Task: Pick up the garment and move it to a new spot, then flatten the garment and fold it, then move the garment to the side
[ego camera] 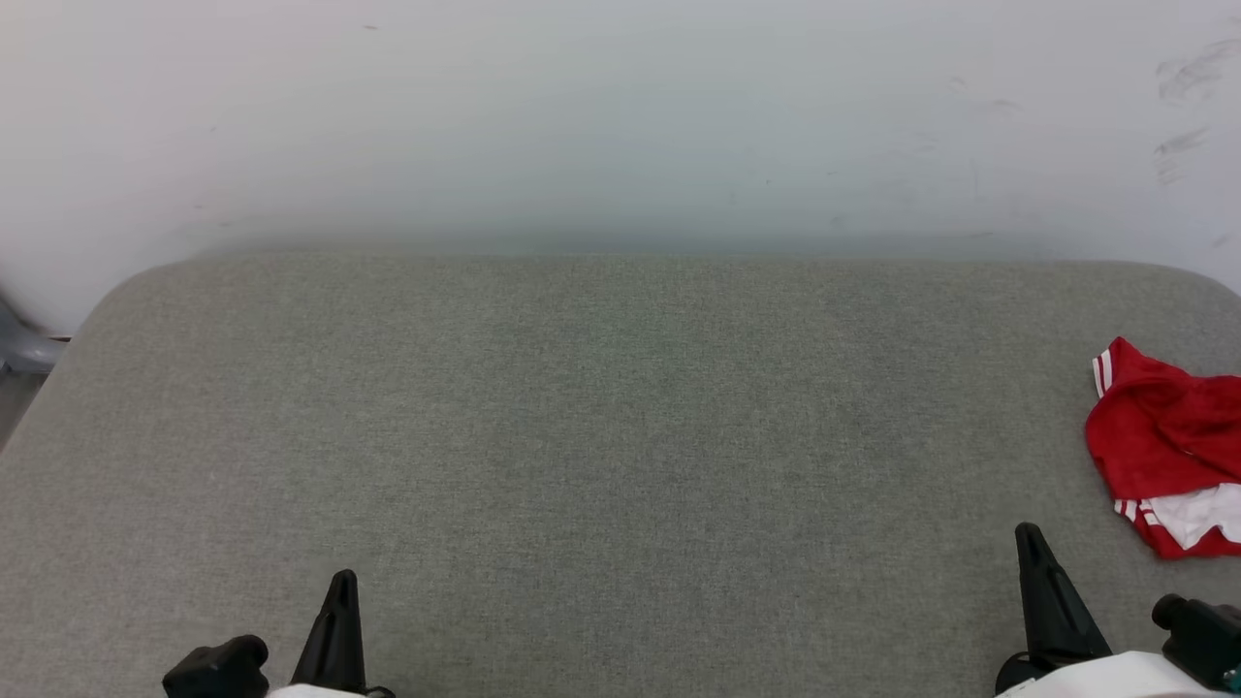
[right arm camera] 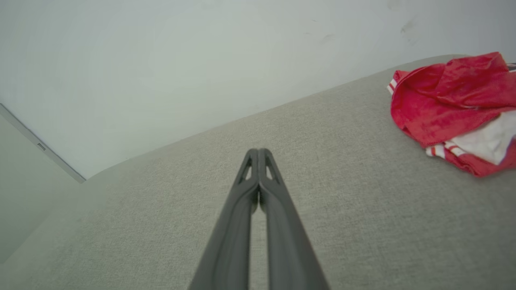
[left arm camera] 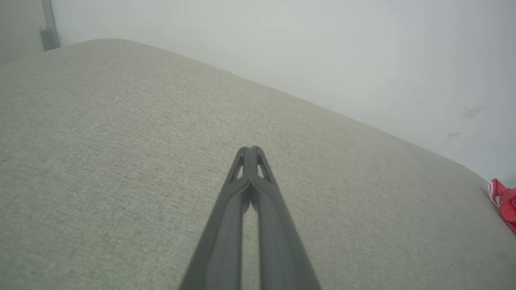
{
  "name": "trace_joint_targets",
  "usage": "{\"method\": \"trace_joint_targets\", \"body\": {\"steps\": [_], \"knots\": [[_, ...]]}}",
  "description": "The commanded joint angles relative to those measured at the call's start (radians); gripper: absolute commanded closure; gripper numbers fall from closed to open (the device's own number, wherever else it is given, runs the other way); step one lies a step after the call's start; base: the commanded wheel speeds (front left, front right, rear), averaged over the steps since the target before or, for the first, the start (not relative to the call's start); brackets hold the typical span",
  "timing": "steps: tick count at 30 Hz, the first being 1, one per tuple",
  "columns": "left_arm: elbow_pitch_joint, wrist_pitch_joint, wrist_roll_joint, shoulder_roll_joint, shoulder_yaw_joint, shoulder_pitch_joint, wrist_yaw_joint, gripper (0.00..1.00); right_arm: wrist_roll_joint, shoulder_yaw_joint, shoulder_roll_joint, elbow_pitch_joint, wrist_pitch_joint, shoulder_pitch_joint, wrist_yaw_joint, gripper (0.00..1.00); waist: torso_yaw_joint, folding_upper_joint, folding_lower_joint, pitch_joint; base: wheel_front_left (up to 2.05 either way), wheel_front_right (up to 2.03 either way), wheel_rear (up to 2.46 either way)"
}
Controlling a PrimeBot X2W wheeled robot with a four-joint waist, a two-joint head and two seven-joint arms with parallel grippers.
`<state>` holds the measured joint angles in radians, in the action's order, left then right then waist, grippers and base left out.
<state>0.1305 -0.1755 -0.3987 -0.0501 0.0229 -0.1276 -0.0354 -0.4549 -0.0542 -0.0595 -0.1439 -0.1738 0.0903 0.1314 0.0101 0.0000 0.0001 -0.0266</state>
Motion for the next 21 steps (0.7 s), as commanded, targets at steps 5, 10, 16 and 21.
{"method": "trace_joint_targets", "body": {"steps": [5,10,16,21], "knots": [[-0.003,0.023,-0.108,-0.001,0.012,0.044,-0.011,1.00,-0.104,-0.006,-0.002,0.003,0.025,-0.044,0.000,1.00,0.000,0.0000,0.0000,0.001,0.00,0.00,0.00],[0.005,0.043,-0.191,-0.001,0.018,0.058,-0.018,1.00,-0.184,-0.009,-0.002,-0.004,0.044,-0.056,0.000,1.00,-0.001,0.0000,0.0000,0.003,0.00,0.00,0.00],[0.015,0.066,-0.285,-0.001,0.025,0.076,-0.025,1.00,-0.274,-0.013,-0.001,-0.013,0.066,-0.071,0.000,1.00,-0.002,0.0000,0.0000,0.004,0.00,0.00,0.00],[0.023,0.084,-0.359,-0.001,0.031,0.090,-0.031,1.00,-0.345,-0.016,-0.001,-0.020,0.083,-0.082,0.000,1.00,-0.002,0.0000,0.0000,0.006,0.00,0.00,0.00]]}}
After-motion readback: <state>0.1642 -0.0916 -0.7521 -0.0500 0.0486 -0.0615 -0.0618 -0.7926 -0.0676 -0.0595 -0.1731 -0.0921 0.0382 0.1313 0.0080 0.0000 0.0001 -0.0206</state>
